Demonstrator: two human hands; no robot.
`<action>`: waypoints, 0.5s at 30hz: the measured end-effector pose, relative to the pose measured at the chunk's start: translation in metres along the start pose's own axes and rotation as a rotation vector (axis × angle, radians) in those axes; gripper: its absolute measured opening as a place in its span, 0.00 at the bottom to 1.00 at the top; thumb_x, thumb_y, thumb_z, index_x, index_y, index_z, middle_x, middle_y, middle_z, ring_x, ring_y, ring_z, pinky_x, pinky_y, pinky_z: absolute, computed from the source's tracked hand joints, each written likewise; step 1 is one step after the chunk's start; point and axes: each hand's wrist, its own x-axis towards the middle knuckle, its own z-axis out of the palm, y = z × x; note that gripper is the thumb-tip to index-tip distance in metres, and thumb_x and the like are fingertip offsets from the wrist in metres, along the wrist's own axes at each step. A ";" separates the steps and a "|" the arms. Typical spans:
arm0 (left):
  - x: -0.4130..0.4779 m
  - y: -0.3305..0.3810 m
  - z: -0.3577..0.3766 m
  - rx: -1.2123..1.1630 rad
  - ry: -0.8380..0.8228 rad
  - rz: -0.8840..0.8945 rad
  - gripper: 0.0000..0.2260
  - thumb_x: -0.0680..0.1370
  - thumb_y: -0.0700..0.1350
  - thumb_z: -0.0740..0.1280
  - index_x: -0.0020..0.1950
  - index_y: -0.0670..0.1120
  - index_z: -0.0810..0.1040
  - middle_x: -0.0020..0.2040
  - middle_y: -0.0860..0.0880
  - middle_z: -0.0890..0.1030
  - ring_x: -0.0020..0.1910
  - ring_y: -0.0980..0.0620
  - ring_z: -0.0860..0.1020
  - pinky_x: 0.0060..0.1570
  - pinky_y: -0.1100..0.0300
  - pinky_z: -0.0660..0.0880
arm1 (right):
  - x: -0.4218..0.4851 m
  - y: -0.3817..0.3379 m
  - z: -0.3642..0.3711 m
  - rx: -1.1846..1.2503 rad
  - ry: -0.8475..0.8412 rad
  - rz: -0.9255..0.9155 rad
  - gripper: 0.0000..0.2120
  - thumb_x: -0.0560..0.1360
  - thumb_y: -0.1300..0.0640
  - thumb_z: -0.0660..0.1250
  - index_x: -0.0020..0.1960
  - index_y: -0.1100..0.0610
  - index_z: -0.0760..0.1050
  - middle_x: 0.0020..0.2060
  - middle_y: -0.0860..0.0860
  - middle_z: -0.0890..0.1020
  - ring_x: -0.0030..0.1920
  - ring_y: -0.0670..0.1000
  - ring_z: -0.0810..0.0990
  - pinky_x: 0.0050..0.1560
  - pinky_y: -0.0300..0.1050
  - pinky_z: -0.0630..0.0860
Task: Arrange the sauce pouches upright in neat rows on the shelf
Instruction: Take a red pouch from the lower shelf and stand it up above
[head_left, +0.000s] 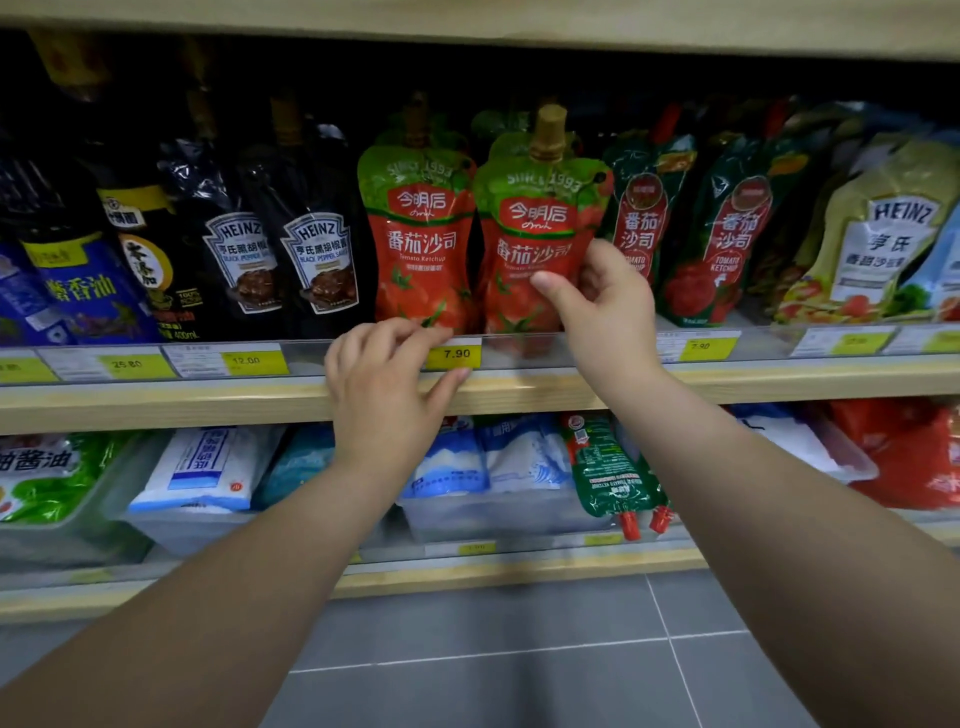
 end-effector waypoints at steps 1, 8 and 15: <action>-0.001 0.000 0.001 0.006 0.008 0.003 0.16 0.71 0.57 0.71 0.56 0.52 0.80 0.52 0.50 0.79 0.55 0.44 0.72 0.59 0.49 0.62 | 0.003 0.002 -0.001 -0.022 -0.019 0.014 0.08 0.73 0.56 0.69 0.49 0.47 0.75 0.45 0.42 0.82 0.49 0.45 0.81 0.53 0.51 0.79; -0.003 -0.003 0.003 0.015 0.030 0.043 0.16 0.72 0.56 0.70 0.57 0.52 0.79 0.52 0.50 0.79 0.55 0.45 0.71 0.59 0.52 0.61 | 0.020 0.005 -0.003 -0.101 -0.114 0.112 0.11 0.75 0.54 0.68 0.56 0.53 0.74 0.49 0.50 0.83 0.50 0.51 0.81 0.54 0.56 0.78; -0.011 0.009 0.001 -0.079 0.074 0.048 0.15 0.74 0.53 0.69 0.57 0.47 0.80 0.55 0.46 0.78 0.56 0.44 0.72 0.60 0.56 0.63 | -0.006 0.009 -0.012 -0.253 -0.040 0.061 0.20 0.75 0.51 0.67 0.64 0.57 0.69 0.57 0.53 0.78 0.57 0.50 0.77 0.57 0.46 0.74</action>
